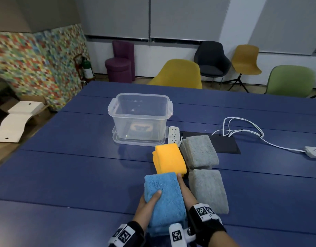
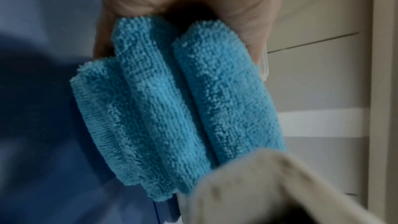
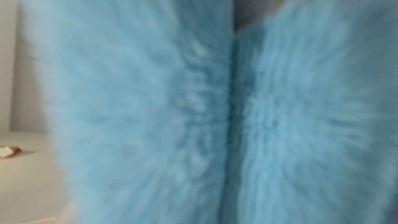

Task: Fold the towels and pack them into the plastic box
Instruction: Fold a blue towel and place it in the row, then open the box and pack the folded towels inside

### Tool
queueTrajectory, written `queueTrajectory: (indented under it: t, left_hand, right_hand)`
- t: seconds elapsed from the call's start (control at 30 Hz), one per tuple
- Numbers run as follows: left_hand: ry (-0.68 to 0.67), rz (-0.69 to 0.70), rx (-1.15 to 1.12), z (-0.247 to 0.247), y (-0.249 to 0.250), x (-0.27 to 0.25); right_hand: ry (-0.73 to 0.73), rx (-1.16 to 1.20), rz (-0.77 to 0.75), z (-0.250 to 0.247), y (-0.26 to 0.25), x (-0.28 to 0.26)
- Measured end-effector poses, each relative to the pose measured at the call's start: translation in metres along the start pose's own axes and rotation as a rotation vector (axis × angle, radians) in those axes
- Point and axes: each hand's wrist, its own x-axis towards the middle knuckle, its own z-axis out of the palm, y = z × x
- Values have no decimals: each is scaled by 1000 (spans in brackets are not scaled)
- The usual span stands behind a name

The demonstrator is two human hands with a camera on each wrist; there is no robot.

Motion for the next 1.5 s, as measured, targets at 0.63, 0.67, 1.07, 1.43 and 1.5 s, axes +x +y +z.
queueTrajectory:
  t: [0.63, 0.67, 1.07, 1.43, 1.5]
  left_hand:
    - [38, 21, 597, 3, 108, 36]
    - [106, 50, 654, -5, 129, 35]
    - [325, 224, 865, -73, 309, 57]
    - [399, 208, 1106, -93, 342, 171]
    - [406, 176, 1099, -93, 335, 193]
  right_hand:
    - [251, -271, -242, -39, -85, -45]
    - [280, -302, -283, -42, -102, -49]
    - [254, -595, -308, 16, -242, -17]
    - [443, -867, -190, 44, -278, 113]
    - [448, -853, -160, 47, -275, 135]
